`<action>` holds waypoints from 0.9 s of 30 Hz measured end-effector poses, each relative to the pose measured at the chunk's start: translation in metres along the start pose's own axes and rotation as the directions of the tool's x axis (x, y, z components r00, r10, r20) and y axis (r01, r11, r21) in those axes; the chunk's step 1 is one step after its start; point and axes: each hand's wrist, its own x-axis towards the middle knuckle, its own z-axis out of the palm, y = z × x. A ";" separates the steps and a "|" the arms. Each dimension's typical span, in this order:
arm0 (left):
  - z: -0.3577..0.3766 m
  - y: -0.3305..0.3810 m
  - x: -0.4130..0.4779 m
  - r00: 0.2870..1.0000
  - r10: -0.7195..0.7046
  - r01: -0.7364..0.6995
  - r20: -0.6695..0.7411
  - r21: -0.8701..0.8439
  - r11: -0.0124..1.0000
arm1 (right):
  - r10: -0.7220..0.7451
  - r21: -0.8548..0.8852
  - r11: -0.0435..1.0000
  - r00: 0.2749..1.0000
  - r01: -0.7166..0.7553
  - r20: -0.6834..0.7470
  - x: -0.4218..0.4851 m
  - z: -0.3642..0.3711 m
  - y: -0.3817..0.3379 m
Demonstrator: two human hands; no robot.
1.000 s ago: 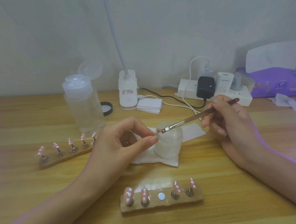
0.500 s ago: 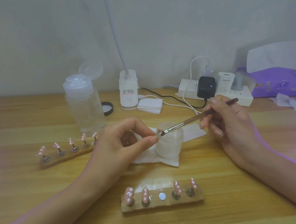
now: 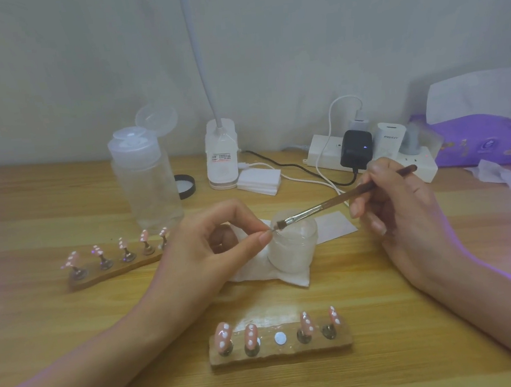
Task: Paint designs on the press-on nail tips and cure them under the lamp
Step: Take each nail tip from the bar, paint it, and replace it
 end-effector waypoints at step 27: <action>0.001 0.002 0.000 0.999 0.044 -0.044 0.005 0.072 0.996 | 0.038 -0.017 0.999 0.999 -0.037 0.019 0.000 0.003 0.000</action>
